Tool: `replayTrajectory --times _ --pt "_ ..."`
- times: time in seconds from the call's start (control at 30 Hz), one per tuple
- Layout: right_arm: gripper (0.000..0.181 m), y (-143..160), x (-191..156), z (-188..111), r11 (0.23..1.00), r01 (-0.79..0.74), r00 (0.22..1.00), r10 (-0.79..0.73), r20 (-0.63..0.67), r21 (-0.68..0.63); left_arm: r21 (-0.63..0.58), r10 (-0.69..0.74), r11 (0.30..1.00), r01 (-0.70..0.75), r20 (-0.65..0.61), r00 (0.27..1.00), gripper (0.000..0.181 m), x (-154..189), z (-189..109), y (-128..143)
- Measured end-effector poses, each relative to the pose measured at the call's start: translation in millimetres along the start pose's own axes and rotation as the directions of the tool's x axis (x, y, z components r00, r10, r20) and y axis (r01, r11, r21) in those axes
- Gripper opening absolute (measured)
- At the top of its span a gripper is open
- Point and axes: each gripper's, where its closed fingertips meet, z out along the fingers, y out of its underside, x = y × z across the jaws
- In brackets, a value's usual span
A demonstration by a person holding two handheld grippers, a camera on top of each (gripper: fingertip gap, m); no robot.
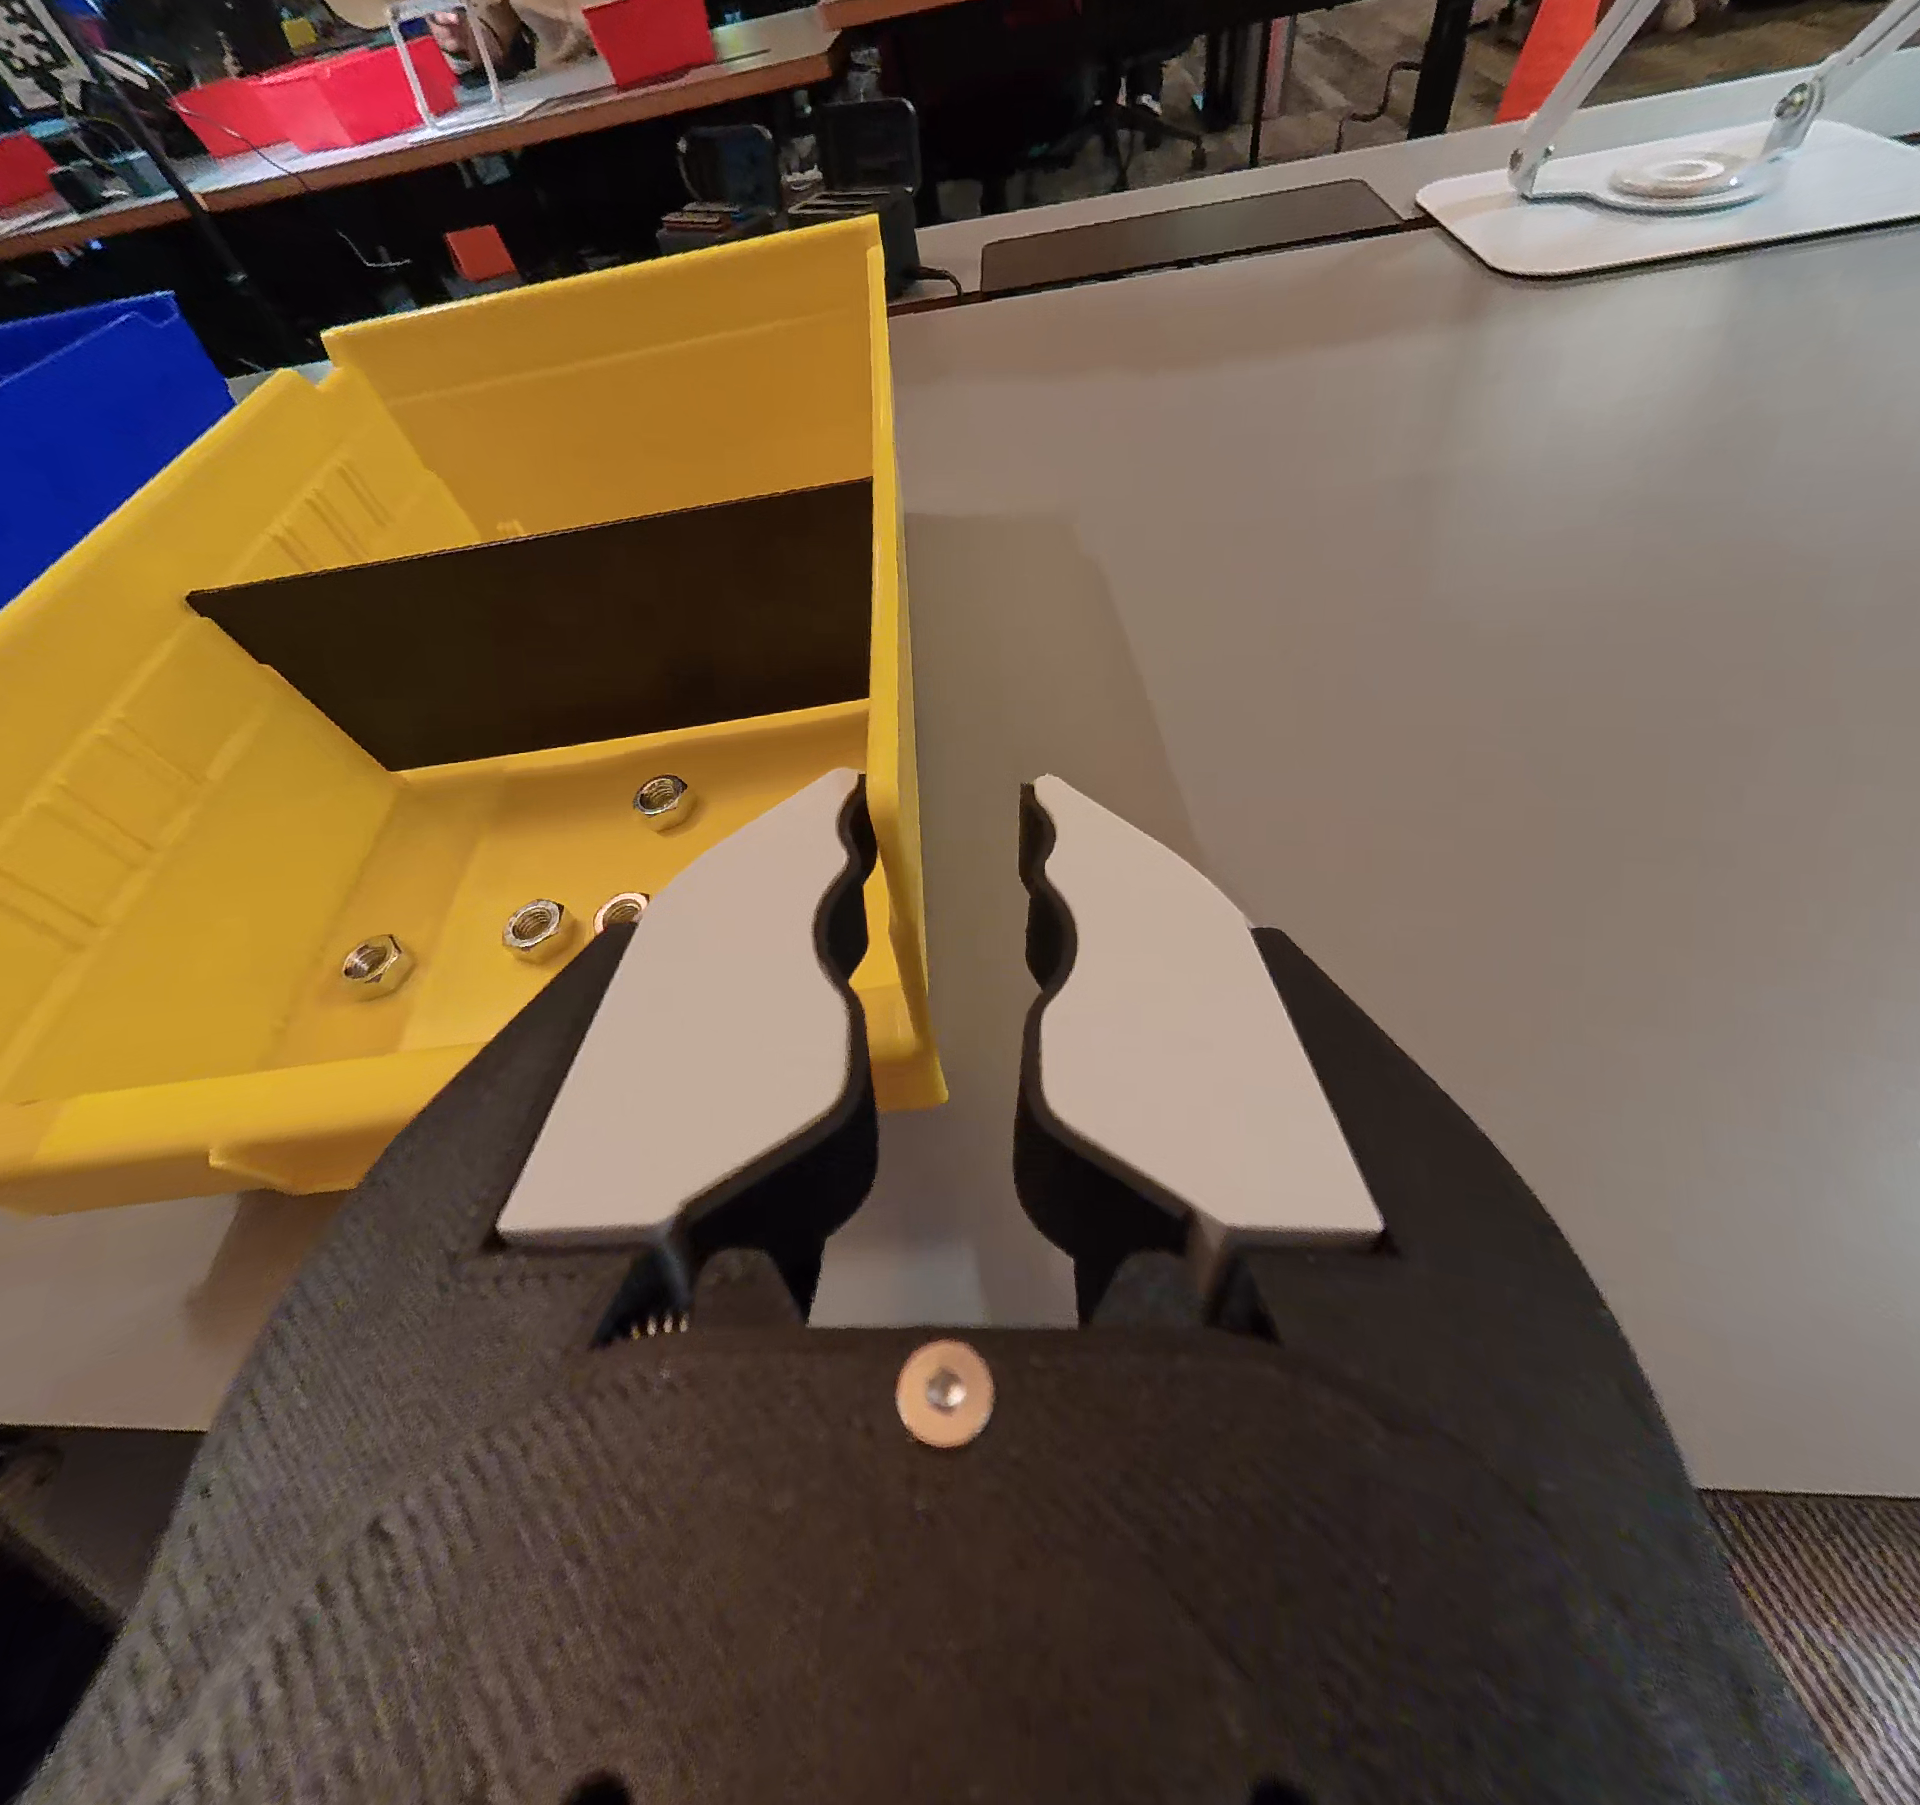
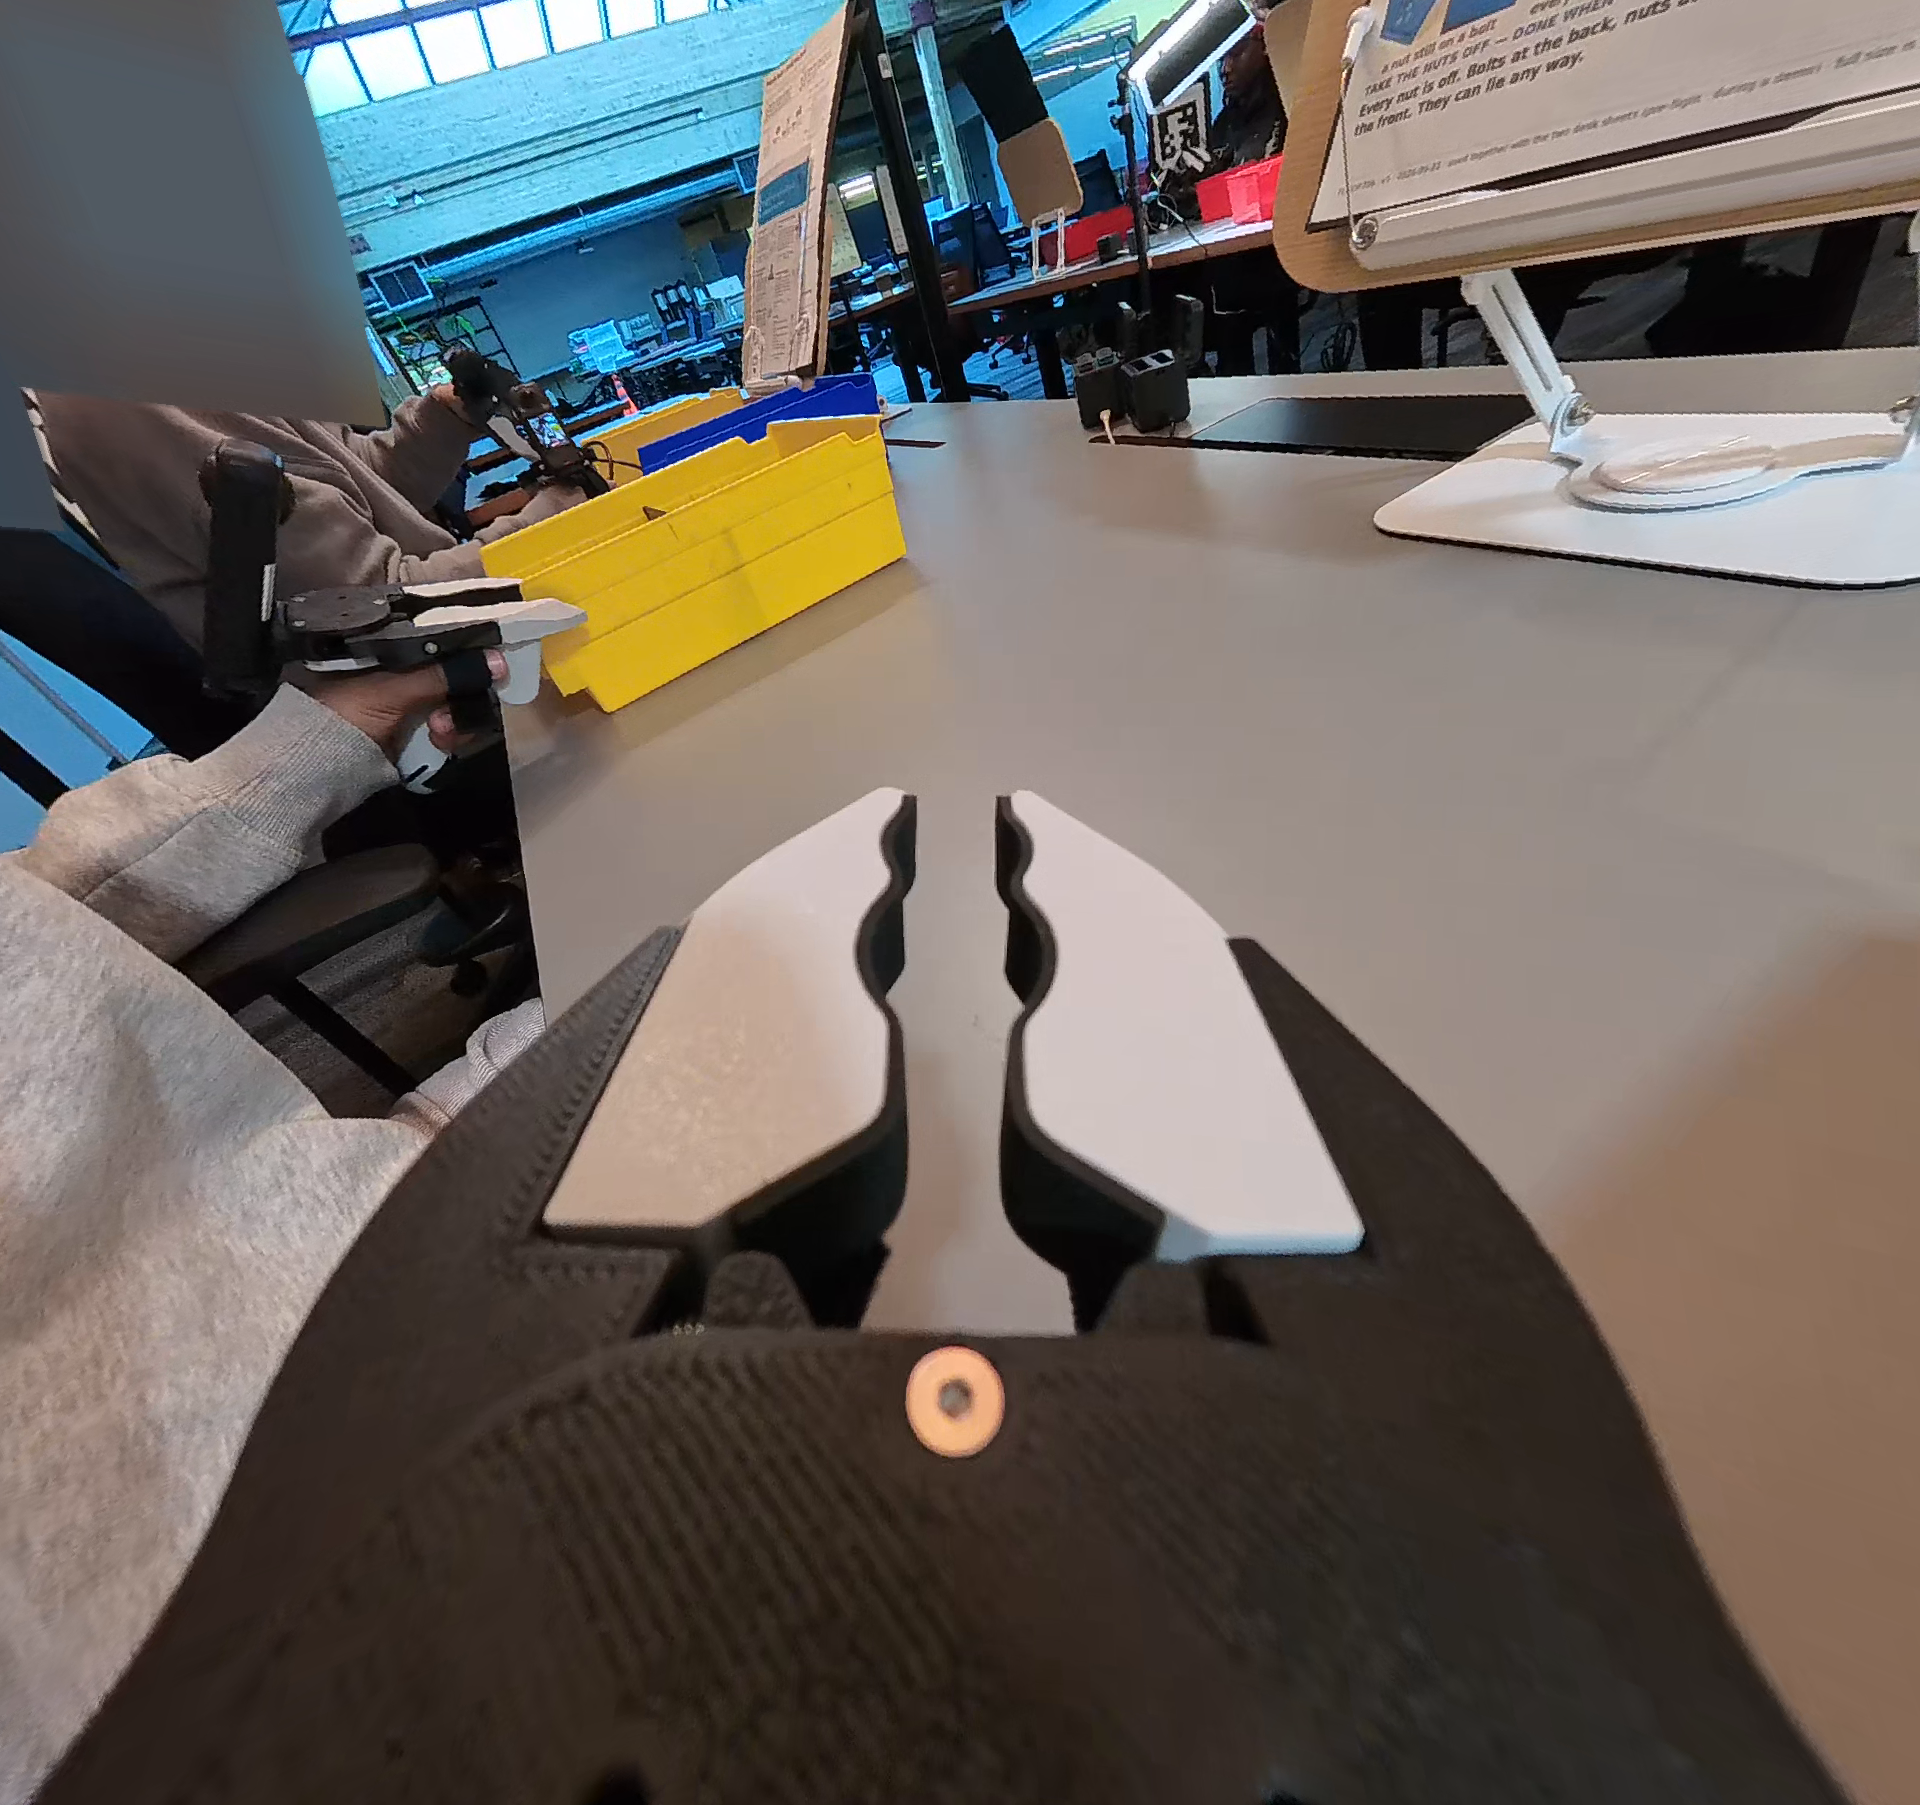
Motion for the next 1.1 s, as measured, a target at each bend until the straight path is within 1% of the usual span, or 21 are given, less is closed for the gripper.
replayTrajectory --times 0.2,0.3,0.57,0.63,1.1 --pt "0.014 0.9 0.5 0.6 1.0 -0.003 1.0 0.003 0.0 -0.004 0.012 -0.009 1.0 0.009 0.012 1.0 0.025 -2.7 -0.9 -1.6" --pt "0.014 0.9 0.7 0.5 1.0 -0.006 1.0 0.006 0.0 -0.004 0.025 -0.003 1.0 0.002 0.037 0.999 0.018 -5.9 -1.8 -3.4" --pt "0.015 1.4 0.9 0.5 1.0 -0.01 1.0 0.01 0.0 -0.006 0.021 -0.006 1.0 0.005 0.047 0.999 0.009 -7.5 -1.0 -1.3" --pt "0.015 1.7 0.9 0.7 1.0 -0.012 1.0 0.012 0.0 -0.007 0.023 -0.007 1.0 0.006 0.055 0.998 0.005 -9.2 -1.3 -1.3" --pt "0.015 2.9 0.8 1.5 1.0 -0.017 1.0 0.017 0.0 -0.012 0.03 -0.023 0.999 0.022 0.044 0.999 0.004 -8.4 -0.6 -1.4"
